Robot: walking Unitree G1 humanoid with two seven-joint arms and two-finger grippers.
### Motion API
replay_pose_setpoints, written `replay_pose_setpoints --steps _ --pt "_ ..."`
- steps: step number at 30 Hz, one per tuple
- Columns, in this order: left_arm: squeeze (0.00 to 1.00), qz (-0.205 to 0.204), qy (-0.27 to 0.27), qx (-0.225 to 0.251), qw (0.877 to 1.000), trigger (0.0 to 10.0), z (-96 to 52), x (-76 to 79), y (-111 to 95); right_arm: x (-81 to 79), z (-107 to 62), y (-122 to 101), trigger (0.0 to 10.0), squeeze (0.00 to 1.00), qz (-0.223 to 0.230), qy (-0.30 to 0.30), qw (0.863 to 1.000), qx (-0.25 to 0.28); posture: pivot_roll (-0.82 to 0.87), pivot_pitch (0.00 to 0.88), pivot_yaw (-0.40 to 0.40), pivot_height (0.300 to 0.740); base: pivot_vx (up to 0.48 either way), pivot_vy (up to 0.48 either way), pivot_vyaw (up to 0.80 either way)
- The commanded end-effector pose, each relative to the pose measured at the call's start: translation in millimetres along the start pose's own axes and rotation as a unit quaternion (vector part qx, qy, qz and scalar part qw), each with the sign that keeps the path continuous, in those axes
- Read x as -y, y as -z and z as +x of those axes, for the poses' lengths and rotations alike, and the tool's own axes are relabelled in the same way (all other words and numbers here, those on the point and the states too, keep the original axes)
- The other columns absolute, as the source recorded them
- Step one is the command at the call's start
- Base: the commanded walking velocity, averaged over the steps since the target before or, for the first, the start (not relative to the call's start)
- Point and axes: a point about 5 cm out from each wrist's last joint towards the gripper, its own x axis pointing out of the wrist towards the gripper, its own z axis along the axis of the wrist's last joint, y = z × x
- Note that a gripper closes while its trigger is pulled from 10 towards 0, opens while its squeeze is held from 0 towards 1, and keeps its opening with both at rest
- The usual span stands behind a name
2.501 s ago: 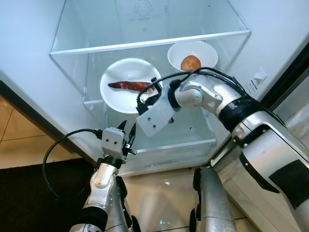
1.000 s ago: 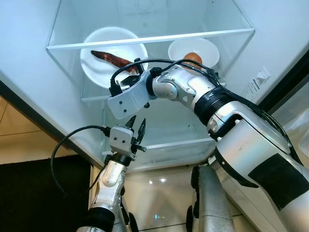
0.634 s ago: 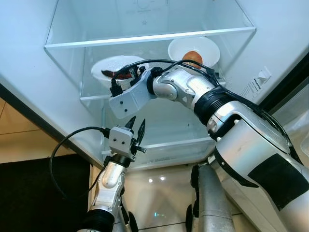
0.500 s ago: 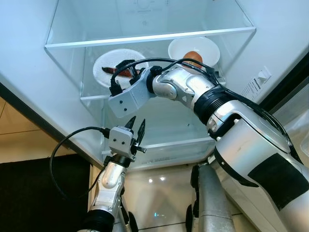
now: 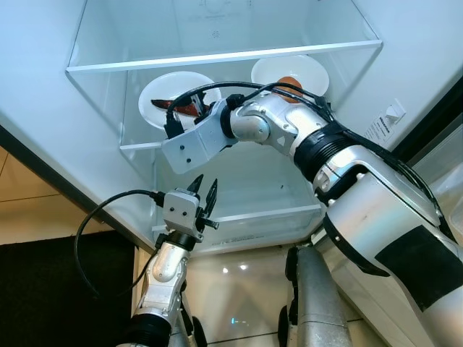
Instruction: Restocking fridge
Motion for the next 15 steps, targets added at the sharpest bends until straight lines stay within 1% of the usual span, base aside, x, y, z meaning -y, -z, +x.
replay_pose_setpoints --steps 1,2,3,4,5,6,8,9,11,12,15 --pt "0.00 -0.004 0.001 -0.016 1.000 10.0 -4.0 2.6 5.5 2.6 0.9 -4.9 4.6 0.00 -0.025 -0.014 1.000 0.007 0.00 0.286 -0.053 0.485 0.000 0.000 0.00" --pt "0.00 -0.004 0.001 -0.016 1.000 10.0 -3.8 2.5 5.3 0.7 1.5 -4.7 3.8 0.00 -0.035 -0.021 0.999 0.004 0.00 0.286 -0.053 0.485 0.000 0.000 0.00" --pt "0.00 -0.004 0.001 -0.016 1.000 10.0 -3.8 2.5 5.3 0.7 1.5 -4.7 3.8 0.00 -0.035 -0.021 0.999 0.004 0.00 0.286 -0.053 0.485 0.000 0.000 0.00" --pt "0.00 -0.004 0.001 -0.015 1.000 10.0 -3.5 2.5 5.0 -0.7 1.9 -4.3 3.4 0.00 -0.042 -0.024 0.999 0.000 0.00 0.286 -0.053 0.485 0.000 0.000 0.00" --pt "0.00 -0.004 0.001 -0.015 1.000 10.0 -3.5 2.5 5.0 -0.7 1.9 -4.3 3.4 0.00 -0.042 -0.024 0.999 0.000 0.00 0.286 -0.053 0.485 0.000 0.000 0.00" --pt "0.00 -0.004 0.001 -0.014 1.000 10.0 -2.8 2.6 4.5 -1.7 2.5 -3.8 3.9 0.00 -0.048 -0.025 0.999 -0.005 0.00 0.286 -0.052 0.485 0.000 0.000 0.00" --pt "0.00 -0.004 0.003 -0.013 1.000 10.0 -1.9 3.1 4.0 -3.4 3.2 -3.3 0.2 0.00 -0.055 -0.026 0.998 -0.010 0.00 0.286 -0.051 0.485 0.000 0.000 0.00" --pt "0.00 -0.004 0.003 -0.013 1.000 10.0 -1.8 3.1 4.0 -4.1 3.5 -3.2 3.2 0.00 -0.058 -0.026 0.998 -0.011 0.00 0.287 -0.050 0.485 0.000 0.000 0.00" --pt "0.00 -0.004 0.003 -0.014 1.000 10.0 -2.0 3.0 4.0 -4.6 3.4 -3.2 3.2 0.00 -0.059 -0.029 0.998 -0.011 0.00 0.287 -0.050 0.485 0.000 0.000 0.00" --pt "0.00 -0.004 0.004 -0.014 1.000 10.0 -1.9 2.8 4.0 -4.7 3.4 -3.0 10.0 0.00 -0.059 -0.029 0.998 -0.011 0.00 0.287 -0.050 0.485 0.000 0.000 0.00" --pt "0.00 -0.003 0.003 -0.014 1.000 10.0 -2.0 2.4 4.0 -4.8 3.2 -2.4 10.0 0.00 -0.060 -0.030 0.998 -0.014 0.00 0.288 -0.050 0.485 0.000 0.000 0.00"
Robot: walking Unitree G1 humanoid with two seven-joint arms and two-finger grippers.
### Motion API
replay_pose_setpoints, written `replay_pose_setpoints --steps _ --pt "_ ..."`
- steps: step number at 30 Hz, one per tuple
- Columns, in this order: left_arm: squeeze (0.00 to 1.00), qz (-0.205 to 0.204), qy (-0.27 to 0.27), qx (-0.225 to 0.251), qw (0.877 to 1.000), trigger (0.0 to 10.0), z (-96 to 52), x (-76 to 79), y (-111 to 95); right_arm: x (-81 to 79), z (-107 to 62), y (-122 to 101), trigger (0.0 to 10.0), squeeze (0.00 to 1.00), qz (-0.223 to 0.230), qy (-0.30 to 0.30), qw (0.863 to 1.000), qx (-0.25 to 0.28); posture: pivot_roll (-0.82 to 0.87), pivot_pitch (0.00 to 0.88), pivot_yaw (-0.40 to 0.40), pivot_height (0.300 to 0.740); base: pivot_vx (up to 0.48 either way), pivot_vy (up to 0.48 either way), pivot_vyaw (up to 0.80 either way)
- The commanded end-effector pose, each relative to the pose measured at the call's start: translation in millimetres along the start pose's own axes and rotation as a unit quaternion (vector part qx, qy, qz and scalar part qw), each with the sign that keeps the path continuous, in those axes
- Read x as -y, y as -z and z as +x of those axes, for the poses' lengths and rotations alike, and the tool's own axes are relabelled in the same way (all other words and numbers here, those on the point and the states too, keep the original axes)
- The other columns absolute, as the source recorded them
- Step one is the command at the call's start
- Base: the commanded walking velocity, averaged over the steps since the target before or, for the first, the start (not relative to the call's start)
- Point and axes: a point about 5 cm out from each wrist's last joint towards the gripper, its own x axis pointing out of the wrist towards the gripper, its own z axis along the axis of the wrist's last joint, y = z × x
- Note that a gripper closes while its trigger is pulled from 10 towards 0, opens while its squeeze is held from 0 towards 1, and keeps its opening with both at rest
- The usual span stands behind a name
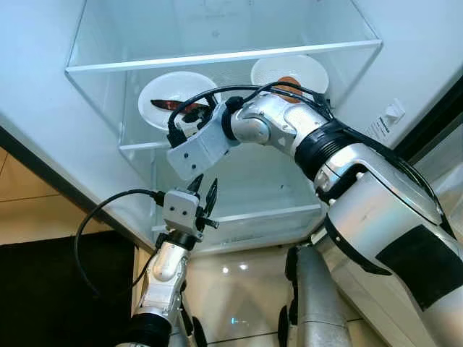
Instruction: Restocking fridge
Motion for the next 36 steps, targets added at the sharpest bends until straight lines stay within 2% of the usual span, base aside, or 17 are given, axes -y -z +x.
replay_pose_setpoints --steps 1,3,4,5,6,7,9,11,24,25,27,28,29,30,31,32,36 --pt "0.00 -0.003 0.003 -0.012 1.000 10.0 -2.8 2.0 4.0 2.4 1.0 -3.0 10.0 0.00 -0.014 -0.001 1.000 0.002 0.00 0.287 -0.049 0.485 0.000 0.000 0.00" --pt "0.00 -0.002 0.003 -0.013 1.000 10.0 -2.8 1.6 4.1 2.3 1.0 -2.4 10.0 0.00 -0.016 -0.001 1.000 -0.001 0.00 0.286 -0.049 0.485 0.000 0.000 0.00" --pt "0.00 -0.002 0.003 -0.013 1.000 10.0 -2.8 1.4 4.3 2.0 1.0 -1.4 2.7 0.00 -0.021 -0.002 1.000 -0.007 0.00 0.285 -0.049 0.485 0.000 0.000 0.00" --pt "0.00 -0.002 0.003 -0.013 1.000 10.0 -2.8 1.4 4.3 1.9 0.9 -1.0 0.8 0.00 -0.024 -0.002 1.000 -0.009 0.00 0.284 -0.051 0.485 0.000 0.000 0.00" --pt "0.00 -0.002 0.003 -0.013 1.000 10.0 -2.8 1.5 4.3 1.9 0.9 -0.7 0.8 0.00 -0.025 -0.002 1.000 -0.010 0.00 0.284 -0.051 0.485 0.000 0.000 0.00" --pt "0.00 -0.002 0.003 -0.013 1.000 10.0 -2.7 1.5 4.3 2.0 0.9 -0.4 0.0 0.00 -0.026 -0.001 1.000 -0.012 0.00 0.285 -0.050 0.485 0.000 0.000 0.00" --pt "0.00 -0.002 0.003 -0.013 1.000 10.0 -2.7 1.5 4.3 2.1 0.9 -0.2 0.0 0.00 -0.027 -0.001 1.000 -0.013 0.00 0.284 -0.050 0.485 0.000 0.000 0.00" --pt "0.00 -0.002 0.003 -0.012 1.000 10.0 -2.2 1.6 3.8 3.1 0.8 0.3 10.0 0.00 -0.030 0.003 0.999 -0.017 0.00 0.284 -0.052 0.485 0.000 0.000 0.00" --pt "0.00 -0.001 0.002 -0.013 1.000 10.0 -2.9 1.1 3.7 4.8 1.5 0.6 10.0 0.00 -0.039 0.007 0.999 -0.027 0.00 0.288 -0.055 0.485 0.000 0.000 0.00" --pt "0.00 -0.001 0.002 -0.012 1.000 10.0 -2.9 1.1 3.7 3.8 1.7 0.7 9.2 0.00 -0.041 0.003 0.999 -0.027 0.00 0.288 -0.054 0.485 0.000 0.000 0.00" --pt "0.00 -0.001 0.003 -0.012 1.000 10.0 -2.9 1.2 3.6 3.2 1.8 0.7 9.2 0.00 -0.043 0.000 0.999 -0.028 0.00 0.288 -0.054 0.485 0.000 0.000 0.00" --pt "0.00 -0.001 0.003 -0.012 1.000 10.0 -2.8 1.2 3.6 2.3 1.9 0.9 3.1 0.00 -0.045 -0.002 0.999 -0.028 0.00 0.288 -0.056 0.485 0.000 0.000 0.00" --pt "0.00 -0.001 0.002 -0.012 1.000 10.0 -2.6 1.1 3.4 1.6 2.1 1.2 2.5 0.00 -0.047 -0.003 0.998 -0.030 0.00 0.288 -0.056 0.485 0.000 0.000 0.00" --pt "0.00 -0.001 0.002 -0.012 1.000 10.0 -2.5 1.0 3.4 1.1 2.2 1.4 2.5 0.00 -0.048 -0.003 0.998 -0.031 0.00 0.288 -0.056 0.485 0.000 0.000 0.00" --pt "0.00 -0.001 0.002 -0.012 1.000 10.0 -2.4 1.0 3.3 0.9 2.2 1.7 4.4 0.00 -0.049 -0.002 0.998 -0.032 0.00 0.289 -0.056 0.485 0.000 0.000 0.00" --pt "0.00 -0.001 0.002 -0.012 1.000 10.0 -2.3 1.0 3.3 0.6 2.2 2.0 10.0 0.00 -0.051 -0.001 0.998 -0.034 0.00 0.288 -0.055 0.485 0.000 0.000 0.00" --pt "0.00 -0.001 0.002 -0.012 1.000 10.0 -2.4 1.0 3.4 -0.2 2.1 3.1 10.0 0.00 -0.054 -0.001 0.998 -0.037 0.00 0.287 -0.054 0.485 0.000 0.000 0.00"
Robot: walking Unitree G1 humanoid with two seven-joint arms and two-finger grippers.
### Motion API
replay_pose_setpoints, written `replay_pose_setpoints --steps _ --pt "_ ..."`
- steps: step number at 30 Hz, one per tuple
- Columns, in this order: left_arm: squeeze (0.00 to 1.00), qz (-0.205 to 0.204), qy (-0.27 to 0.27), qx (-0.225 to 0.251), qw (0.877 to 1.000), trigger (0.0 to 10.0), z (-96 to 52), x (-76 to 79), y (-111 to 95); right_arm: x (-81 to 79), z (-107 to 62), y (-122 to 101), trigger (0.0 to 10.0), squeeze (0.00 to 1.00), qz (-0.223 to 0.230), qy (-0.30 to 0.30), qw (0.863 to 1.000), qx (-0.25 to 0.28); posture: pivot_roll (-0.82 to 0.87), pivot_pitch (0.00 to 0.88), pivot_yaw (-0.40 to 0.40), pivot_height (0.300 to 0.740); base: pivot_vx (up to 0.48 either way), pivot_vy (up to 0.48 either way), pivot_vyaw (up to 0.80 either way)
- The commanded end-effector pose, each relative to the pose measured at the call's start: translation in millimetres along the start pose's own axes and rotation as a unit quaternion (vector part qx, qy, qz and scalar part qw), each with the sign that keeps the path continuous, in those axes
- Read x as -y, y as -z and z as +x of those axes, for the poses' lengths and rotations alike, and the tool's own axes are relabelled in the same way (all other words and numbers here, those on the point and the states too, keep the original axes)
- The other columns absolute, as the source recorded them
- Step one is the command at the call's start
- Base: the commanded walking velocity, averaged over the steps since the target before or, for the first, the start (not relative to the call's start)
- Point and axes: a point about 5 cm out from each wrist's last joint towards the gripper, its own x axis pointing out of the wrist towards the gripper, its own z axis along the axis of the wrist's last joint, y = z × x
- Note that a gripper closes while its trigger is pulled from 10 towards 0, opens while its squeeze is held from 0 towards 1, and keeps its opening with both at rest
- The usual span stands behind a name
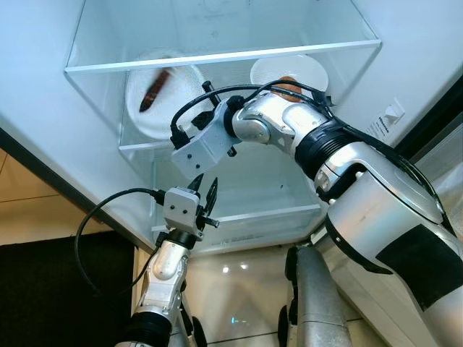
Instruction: Restocking fridge
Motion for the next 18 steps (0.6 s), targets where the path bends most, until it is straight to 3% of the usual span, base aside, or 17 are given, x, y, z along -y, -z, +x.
replay_pose_setpoints --steps 1,12,18 --pt "0.00 -0.002 0.002 -0.012 1.000 10.0 -3.8 1.9 4.2 0.3 1.5 -3.4 10.0 0.00 -0.014 -0.004 1.000 0.004 0.00 0.287 -0.054 0.485 0.000 0.000 0.00" --pt "0.00 -0.002 0.003 -0.013 1.000 10.0 -2.7 1.9 4.5 2.5 -1.5 3.4 10.0 0.00 -0.015 0.003 1.000 -0.012 0.00 0.281 -0.050 0.485 0.000 0.000 0.00" --pt "0.00 -0.003 0.007 -0.015 1.000 10.0 -1.9 3.1 5.7 14.0 -4.7 2.8 10.0 0.00 0.021 0.030 0.999 0.003 -0.01 0.266 -0.044 0.485 0.000 0.000 0.00"
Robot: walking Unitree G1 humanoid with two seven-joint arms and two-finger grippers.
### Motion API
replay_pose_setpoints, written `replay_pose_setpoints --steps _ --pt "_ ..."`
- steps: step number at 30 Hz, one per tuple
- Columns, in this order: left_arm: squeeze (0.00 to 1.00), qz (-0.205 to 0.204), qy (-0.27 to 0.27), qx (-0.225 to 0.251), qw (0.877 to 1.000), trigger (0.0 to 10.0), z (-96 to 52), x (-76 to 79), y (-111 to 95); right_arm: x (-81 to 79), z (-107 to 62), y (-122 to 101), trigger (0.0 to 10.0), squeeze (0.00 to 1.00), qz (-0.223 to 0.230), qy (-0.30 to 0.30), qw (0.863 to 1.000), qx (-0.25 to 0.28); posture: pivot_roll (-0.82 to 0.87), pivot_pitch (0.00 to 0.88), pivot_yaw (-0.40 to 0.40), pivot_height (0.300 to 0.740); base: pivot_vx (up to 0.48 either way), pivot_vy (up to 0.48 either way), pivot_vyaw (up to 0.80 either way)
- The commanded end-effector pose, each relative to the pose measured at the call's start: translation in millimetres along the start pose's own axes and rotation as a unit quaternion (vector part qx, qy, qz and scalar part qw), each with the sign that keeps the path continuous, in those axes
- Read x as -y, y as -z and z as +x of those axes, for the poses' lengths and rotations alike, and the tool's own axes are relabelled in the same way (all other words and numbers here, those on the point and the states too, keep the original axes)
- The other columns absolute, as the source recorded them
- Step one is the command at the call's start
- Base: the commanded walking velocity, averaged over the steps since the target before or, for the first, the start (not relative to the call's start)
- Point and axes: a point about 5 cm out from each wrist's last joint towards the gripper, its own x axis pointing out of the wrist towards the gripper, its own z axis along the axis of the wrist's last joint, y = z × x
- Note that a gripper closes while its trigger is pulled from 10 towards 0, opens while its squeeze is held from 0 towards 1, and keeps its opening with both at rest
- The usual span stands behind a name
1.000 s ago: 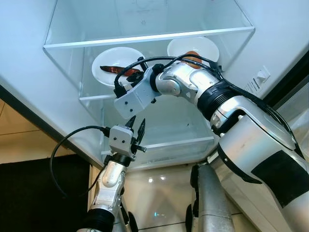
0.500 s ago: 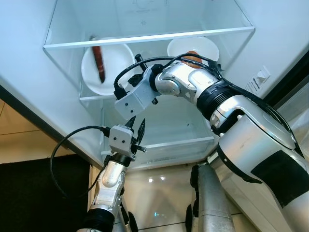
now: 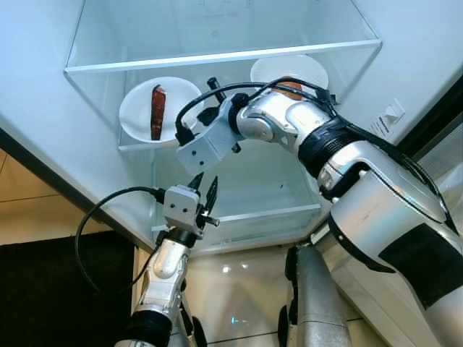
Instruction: Restocking fridge
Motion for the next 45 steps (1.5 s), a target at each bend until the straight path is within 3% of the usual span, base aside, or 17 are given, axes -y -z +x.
replay_pose_setpoints --steps 1,3,4,5,7,28,29,30,31,32,36,45 --pt "0.00 -0.005 0.007 -0.019 1.000 10.0 -5.4 4.5 7.9 12.1 -0.5 -5.6 10.0 0.00 0.007 0.020 1.000 0.015 -0.01 0.264 -0.044 0.485 0.000 0.000 0.00" --pt "0.00 -0.005 0.007 -0.019 1.000 10.0 -4.8 4.7 7.8 13.3 -0.6 -6.0 10.0 0.00 0.017 0.021 0.999 0.018 -0.01 0.264 -0.044 0.485 0.000 0.000 0.00" --pt "0.00 -0.005 0.008 -0.018 1.000 10.0 -3.8 4.8 7.6 15.4 -0.8 -6.4 10.0 0.89 0.027 0.026 0.999 0.020 -0.01 0.257 -0.041 0.485 0.000 0.000 0.00" --pt "0.00 -0.005 0.008 -0.018 1.000 10.0 -3.8 4.8 7.6 15.4 -0.8 -6.4 10.0 0.89 0.027 0.026 0.999 0.020 -0.01 0.257 -0.041 0.485 0.000 0.000 0.00" --pt "0.00 -0.005 0.009 -0.018 1.000 10.0 -3.4 4.8 7.6 16.8 -0.9 -6.3 10.0 1.00 0.028 0.033 0.999 0.019 -0.01 0.254 -0.041 0.485 0.000 0.000 0.00" --pt "0.00 -0.006 0.011 -0.020 1.000 10.0 -3.4 4.9 8.7 0.3 -4.4 10.9 10.0 1.00 -0.017 -0.007 0.999 -0.029 -0.02 0.257 -0.033 0.485 0.000 0.000 0.00" --pt "0.00 -0.006 0.011 -0.020 1.000 10.0 -3.3 4.9 8.8 0.0 -4.4 9.6 10.0 0.91 -0.016 -0.009 1.000 -0.022 -0.02 0.257 -0.031 0.485 0.000 0.000 0.00" --pt "0.00 -0.006 0.011 -0.021 1.000 10.0 -3.4 4.8 9.0 -0.6 -4.1 6.5 10.0 0.60 -0.013 -0.013 1.000 -0.007 -0.02 0.258 -0.030 0.485 0.000 0.000 0.00" --pt "0.00 -0.006 0.011 -0.021 1.000 10.0 -3.5 4.8 9.1 -0.9 -3.3 1.1 10.0 0.43 -0.003 -0.016 1.000 0.016 -0.02 0.258 -0.030 0.485 0.000 0.000 0.00" --pt "0.00 -0.006 0.012 -0.021 1.000 10.0 -3.5 4.9 9.3 -0.4 -2.4 -3.7 10.0 0.00 0.003 -0.015 0.999 0.033 -0.02 0.258 -0.030 0.485 0.000 0.000 0.00" --pt "0.00 -0.006 0.011 -0.021 1.000 10.0 -3.6 4.8 9.3 2.5 0.7 -11.8 10.0 0.00 0.007 0.000 0.999 0.048 -0.02 0.257 -0.030 0.485 0.000 0.000 0.00" --pt "0.00 -0.005 0.011 -0.020 1.000 10.0 -3.8 4.3 8.5 9.8 6.3 -17.0 10.0 0.00 0.014 0.042 0.999 0.027 -0.01 0.261 -0.029 0.485 0.000 0.000 0.00"
